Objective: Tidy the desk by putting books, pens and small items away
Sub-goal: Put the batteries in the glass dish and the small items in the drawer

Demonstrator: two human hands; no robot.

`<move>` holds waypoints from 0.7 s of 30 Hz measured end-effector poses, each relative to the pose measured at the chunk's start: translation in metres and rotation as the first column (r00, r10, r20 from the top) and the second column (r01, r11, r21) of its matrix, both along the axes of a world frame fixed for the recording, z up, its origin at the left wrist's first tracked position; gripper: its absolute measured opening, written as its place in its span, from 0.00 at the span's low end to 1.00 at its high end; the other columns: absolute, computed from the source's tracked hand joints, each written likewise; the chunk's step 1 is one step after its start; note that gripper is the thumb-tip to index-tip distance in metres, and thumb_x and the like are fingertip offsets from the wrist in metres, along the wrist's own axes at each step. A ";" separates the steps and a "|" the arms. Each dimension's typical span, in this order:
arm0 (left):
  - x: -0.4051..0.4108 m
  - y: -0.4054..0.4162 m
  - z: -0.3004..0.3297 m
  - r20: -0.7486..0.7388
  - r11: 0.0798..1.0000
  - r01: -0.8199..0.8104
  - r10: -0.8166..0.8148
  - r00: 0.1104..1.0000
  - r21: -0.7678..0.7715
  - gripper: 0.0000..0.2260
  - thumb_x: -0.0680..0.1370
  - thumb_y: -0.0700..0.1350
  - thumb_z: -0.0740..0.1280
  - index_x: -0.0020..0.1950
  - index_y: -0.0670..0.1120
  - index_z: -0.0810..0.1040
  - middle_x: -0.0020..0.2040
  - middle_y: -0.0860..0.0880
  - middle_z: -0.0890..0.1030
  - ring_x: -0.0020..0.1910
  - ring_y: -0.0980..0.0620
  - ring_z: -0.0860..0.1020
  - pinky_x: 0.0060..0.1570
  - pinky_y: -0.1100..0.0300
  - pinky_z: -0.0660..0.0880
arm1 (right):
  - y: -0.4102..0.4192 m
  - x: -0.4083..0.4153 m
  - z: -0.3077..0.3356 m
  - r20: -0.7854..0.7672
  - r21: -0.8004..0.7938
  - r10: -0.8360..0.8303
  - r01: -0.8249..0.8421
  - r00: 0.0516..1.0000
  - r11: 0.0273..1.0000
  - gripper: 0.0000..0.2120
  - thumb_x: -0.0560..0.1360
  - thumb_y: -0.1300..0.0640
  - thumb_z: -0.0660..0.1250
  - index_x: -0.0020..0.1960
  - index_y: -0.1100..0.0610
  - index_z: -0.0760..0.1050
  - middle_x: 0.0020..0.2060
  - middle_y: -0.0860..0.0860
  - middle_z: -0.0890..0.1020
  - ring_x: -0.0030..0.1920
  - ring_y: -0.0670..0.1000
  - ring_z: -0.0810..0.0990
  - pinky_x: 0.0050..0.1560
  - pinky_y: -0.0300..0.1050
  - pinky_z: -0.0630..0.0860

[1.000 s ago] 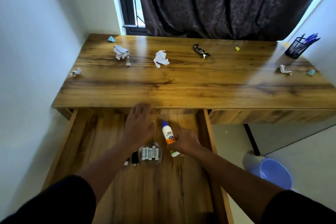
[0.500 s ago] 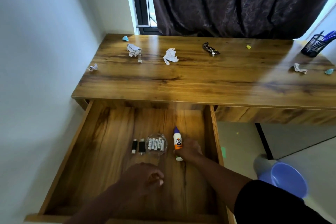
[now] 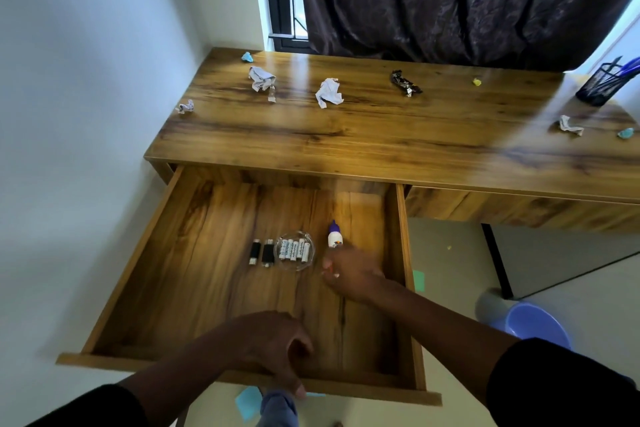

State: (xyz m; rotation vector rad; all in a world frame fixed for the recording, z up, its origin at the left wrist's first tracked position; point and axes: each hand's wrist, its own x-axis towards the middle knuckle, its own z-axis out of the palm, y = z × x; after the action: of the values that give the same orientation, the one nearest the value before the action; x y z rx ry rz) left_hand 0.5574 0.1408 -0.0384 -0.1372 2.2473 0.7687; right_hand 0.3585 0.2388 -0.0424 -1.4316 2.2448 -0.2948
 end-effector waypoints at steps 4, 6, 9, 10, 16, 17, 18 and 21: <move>-0.001 0.007 -0.008 0.075 0.996 0.086 -0.085 0.994 -0.016 0.36 0.67 0.68 0.76 0.73 0.60 0.73 0.70 0.56 0.76 0.66 0.53 0.74 0.67 0.52 0.73 | 0.013 0.022 -0.006 0.326 0.269 0.282 -0.375 0.902 0.887 0.10 0.78 0.51 0.70 0.55 0.54 0.84 0.51 0.49 0.86 0.49 0.47 0.83 0.55 0.50 0.83; 0.000 0.006 -0.011 0.082 0.997 0.072 -0.068 0.994 -0.042 0.36 0.65 0.70 0.76 0.71 0.63 0.73 0.69 0.57 0.76 0.66 0.53 0.74 0.67 0.52 0.72 | 0.018 0.030 -0.009 0.421 0.381 0.314 -0.480 0.851 0.790 0.14 0.76 0.43 0.72 0.56 0.51 0.84 0.51 0.48 0.86 0.51 0.47 0.84 0.57 0.52 0.83; 0.001 0.009 -0.013 0.066 0.993 0.074 -0.068 0.995 -0.087 0.34 0.64 0.69 0.75 0.68 0.61 0.77 0.65 0.58 0.79 0.61 0.55 0.77 0.65 0.52 0.74 | 0.035 0.045 -0.014 0.429 0.459 0.348 -0.533 0.834 0.711 0.21 0.73 0.37 0.73 0.58 0.50 0.83 0.52 0.48 0.86 0.53 0.49 0.84 0.57 0.53 0.83; 0.001 0.011 -0.014 0.071 0.993 0.074 -0.067 0.995 -0.096 0.34 0.63 0.69 0.75 0.67 0.60 0.78 0.63 0.59 0.80 0.60 0.56 0.78 0.64 0.52 0.75 | 0.041 0.049 -0.017 0.400 0.458 0.375 -0.537 0.836 0.708 0.22 0.72 0.37 0.74 0.59 0.50 0.82 0.52 0.48 0.86 0.52 0.50 0.84 0.57 0.53 0.83; -0.005 0.012 -0.010 0.118 0.992 0.067 -0.055 0.992 -0.108 0.34 0.63 0.68 0.76 0.68 0.60 0.79 0.65 0.58 0.80 0.62 0.55 0.77 0.67 0.51 0.74 | 0.049 0.053 -0.018 0.284 0.419 0.444 -0.527 0.850 0.739 0.24 0.68 0.35 0.76 0.56 0.49 0.83 0.45 0.48 0.87 0.45 0.50 0.86 0.51 0.53 0.85; -0.005 0.013 -0.008 0.122 0.992 0.069 -0.056 0.991 -0.106 0.34 0.64 0.68 0.76 0.69 0.59 0.79 0.66 0.57 0.80 0.64 0.54 0.77 0.67 0.51 0.73 | 0.048 0.054 -0.016 0.273 0.427 0.460 -0.535 0.845 0.729 0.24 0.67 0.34 0.76 0.55 0.49 0.83 0.44 0.47 0.87 0.44 0.50 0.86 0.50 0.53 0.85; -0.006 0.013 -0.007 0.124 0.992 0.070 -0.056 0.991 -0.106 0.35 0.64 0.68 0.76 0.69 0.59 0.78 0.66 0.57 0.80 0.64 0.54 0.77 0.68 0.51 0.73 | 0.048 0.054 -0.012 0.257 0.430 0.480 -0.544 0.839 0.720 0.24 0.67 0.34 0.76 0.54 0.49 0.83 0.43 0.46 0.87 0.43 0.50 0.86 0.49 0.53 0.85; -0.007 0.011 -0.004 0.128 0.993 0.020 -0.005 0.992 -0.113 0.36 0.63 0.68 0.76 0.69 0.60 0.78 0.68 0.57 0.79 0.65 0.53 0.76 0.68 0.51 0.73 | 0.044 0.056 -0.005 0.208 0.417 0.517 -0.553 0.830 0.721 0.23 0.67 0.36 0.77 0.53 0.51 0.83 0.43 0.47 0.86 0.42 0.50 0.85 0.49 0.53 0.84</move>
State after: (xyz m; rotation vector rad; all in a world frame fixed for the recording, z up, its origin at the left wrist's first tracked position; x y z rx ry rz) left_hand 0.5499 0.1521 -0.0423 -0.2211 2.1680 0.6076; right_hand 0.4148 0.2829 -0.0469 -1.6685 1.5755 0.3552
